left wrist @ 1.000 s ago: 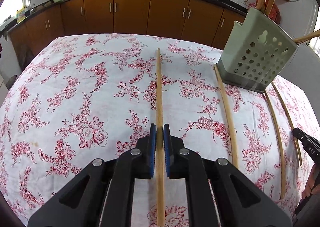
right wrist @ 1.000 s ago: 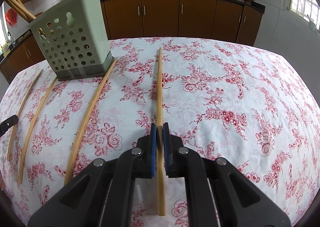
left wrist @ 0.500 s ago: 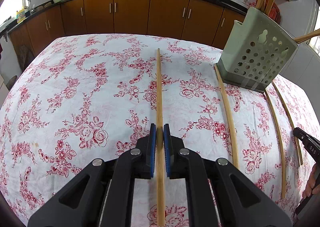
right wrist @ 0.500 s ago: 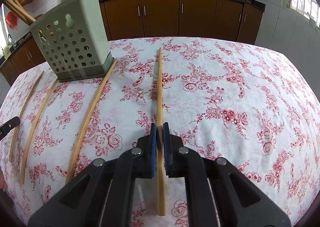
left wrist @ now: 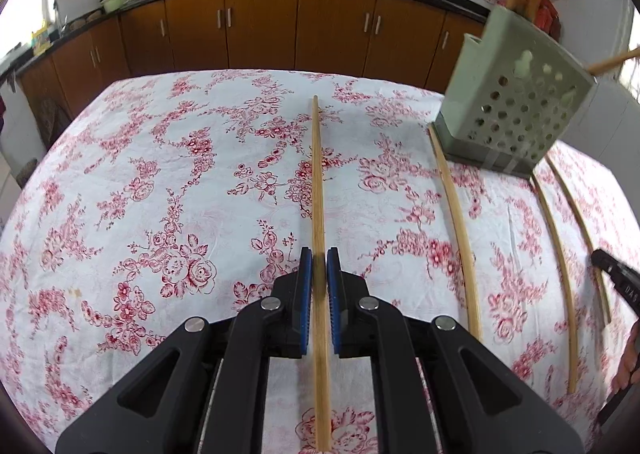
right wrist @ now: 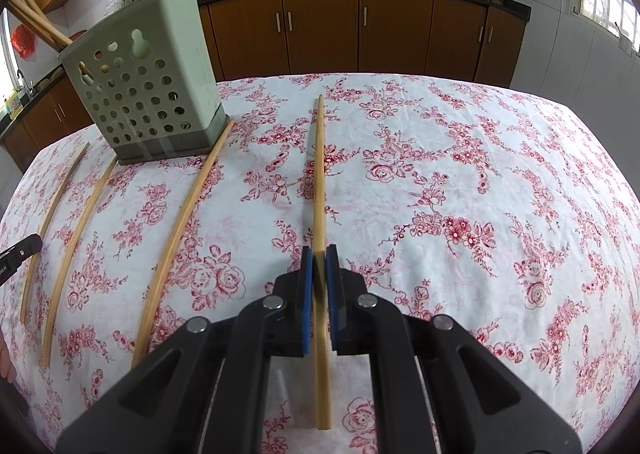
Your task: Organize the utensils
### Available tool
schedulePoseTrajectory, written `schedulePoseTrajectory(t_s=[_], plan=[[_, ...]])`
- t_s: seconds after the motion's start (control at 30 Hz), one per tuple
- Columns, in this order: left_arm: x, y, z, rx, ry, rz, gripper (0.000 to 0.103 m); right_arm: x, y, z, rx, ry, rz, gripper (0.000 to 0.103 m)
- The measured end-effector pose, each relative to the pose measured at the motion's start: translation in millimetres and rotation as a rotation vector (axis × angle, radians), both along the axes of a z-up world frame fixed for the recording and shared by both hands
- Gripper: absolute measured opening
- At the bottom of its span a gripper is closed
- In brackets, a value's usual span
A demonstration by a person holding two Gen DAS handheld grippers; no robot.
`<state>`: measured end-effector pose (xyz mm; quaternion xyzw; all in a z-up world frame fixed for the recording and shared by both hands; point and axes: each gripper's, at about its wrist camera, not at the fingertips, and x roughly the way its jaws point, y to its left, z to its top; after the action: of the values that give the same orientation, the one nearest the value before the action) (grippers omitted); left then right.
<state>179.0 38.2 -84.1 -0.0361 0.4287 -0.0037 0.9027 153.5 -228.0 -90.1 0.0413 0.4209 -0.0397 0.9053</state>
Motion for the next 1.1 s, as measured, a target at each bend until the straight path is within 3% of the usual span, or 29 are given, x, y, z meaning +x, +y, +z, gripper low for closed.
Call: schedulePoseTrajectory(t_s=[0.53,0.87,1.1], plan=[[-21,3,2,-0.016,0.016,-0.015,0.007,-26,-3,10,0.018,-0.035,0.023,0.008],[-35,14,60,-0.109,-0.123,-0.013,0.007,-45,-24,80,0.076,-0.240,-0.009,0.008],[-36,14,94,-0.159,-0.213,-0.016,0.007,-49,-29,103,0.106,-0.303,-0.013,0.008]])
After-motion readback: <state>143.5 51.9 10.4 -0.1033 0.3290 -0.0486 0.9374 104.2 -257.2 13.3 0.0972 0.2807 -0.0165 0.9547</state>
